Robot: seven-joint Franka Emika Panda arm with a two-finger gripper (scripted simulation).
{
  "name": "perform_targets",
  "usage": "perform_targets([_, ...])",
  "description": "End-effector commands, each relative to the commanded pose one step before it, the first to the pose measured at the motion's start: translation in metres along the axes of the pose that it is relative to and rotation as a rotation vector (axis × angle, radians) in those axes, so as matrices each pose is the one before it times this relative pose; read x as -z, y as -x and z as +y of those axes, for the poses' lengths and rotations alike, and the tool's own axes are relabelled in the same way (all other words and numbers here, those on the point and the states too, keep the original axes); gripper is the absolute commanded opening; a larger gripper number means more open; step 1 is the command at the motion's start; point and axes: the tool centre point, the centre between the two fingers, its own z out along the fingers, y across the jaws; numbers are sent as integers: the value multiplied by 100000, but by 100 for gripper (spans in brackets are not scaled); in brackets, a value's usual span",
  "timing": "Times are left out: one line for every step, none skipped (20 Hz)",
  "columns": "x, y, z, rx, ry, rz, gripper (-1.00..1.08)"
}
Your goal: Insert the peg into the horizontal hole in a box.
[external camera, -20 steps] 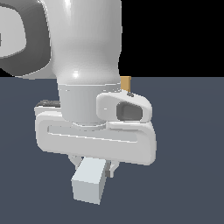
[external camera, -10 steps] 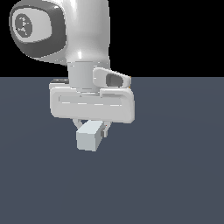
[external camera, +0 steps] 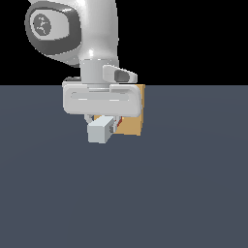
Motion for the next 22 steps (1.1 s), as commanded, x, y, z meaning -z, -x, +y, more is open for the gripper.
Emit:
perform_targets([374,-540,-74,-292,297,42,-100])
perform_targets([35,-97,-27,0,0,0,-100])
perform_targets([11,-6,-2,-49,0,-1,-100])
perform_targets([0,0,0,0,0,0,-100])
perform_targets([0,0,0,0,0,0,-100])
perform_targets([0,0,0,0,0,0,-100])
perform_targets([-156,9,-106,122,-311,-74,-100])
perform_targets([44,-15,52,7,63,27,-100])
perform_targets([130,-44,156,15,185,78,-100])
perform_targets([134,-44,155,16,190,80,-100])
perform_targets([45,-15,52,5,63,27,-100])
perform_targets([0,0,0,0,0,0,-100])
perform_targets([0,0,0,0,0,0,-100])
perform_targets([0,0,0,0,0,0,-100])
perform_targets([-165,39,-127,-4,-336,-104,-100])
perform_targets([0,-36,-1,0,0,0,-100])
perform_targets([0,-108,-4,0,0,0,-100])
perform_targets([-1,-180,-6,0,0,0,-100])
perform_targets([-1,-253,-8,0,0,0,-100])
perform_targets([-1,-326,-9,0,0,0,-100])
perform_targets([26,-395,-14,-5,43,22,-100])
perform_targets([-1,-475,-11,0,0,0,-100])
